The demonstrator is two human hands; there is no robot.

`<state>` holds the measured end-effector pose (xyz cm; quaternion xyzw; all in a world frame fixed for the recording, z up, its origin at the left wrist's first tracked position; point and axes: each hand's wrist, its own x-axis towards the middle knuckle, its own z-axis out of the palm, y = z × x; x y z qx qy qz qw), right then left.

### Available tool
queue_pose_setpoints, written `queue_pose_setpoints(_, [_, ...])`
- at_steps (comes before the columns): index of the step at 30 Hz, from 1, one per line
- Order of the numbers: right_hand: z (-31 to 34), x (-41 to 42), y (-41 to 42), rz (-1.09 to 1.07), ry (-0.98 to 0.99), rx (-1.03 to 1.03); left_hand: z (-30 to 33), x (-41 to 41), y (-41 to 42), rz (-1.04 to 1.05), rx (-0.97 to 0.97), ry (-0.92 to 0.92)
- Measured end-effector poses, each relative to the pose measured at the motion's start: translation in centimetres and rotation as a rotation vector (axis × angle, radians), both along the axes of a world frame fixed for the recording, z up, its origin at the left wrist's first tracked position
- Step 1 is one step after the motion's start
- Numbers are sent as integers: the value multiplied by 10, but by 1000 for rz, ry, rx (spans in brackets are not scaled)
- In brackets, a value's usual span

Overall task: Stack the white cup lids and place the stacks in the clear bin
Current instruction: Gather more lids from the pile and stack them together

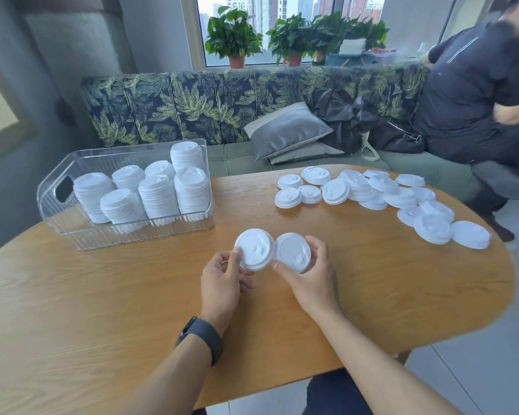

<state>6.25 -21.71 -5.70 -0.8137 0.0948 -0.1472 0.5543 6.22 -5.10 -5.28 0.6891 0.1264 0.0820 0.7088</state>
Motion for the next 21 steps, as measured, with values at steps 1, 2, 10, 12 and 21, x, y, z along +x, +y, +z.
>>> queue_pose_setpoints(1, [1,-5,2,16,17,10,1,-6,2,-11,-7,3])
queue_pose_setpoints(2, [2,-9,4,41,37,27,2,-11,3,-21,-14,5])
queue_pose_setpoints(10, [17,-24,5,326,208,298,8,-39,11,-70,-54,14])
queue_pose_setpoints(12, [18,-23,0,369,224,407,9,-41,12,-75,-67,12])
queue_pose_setpoints(21, [16,-18,-1,315,218,623,9,-40,11,-80,-75,10])
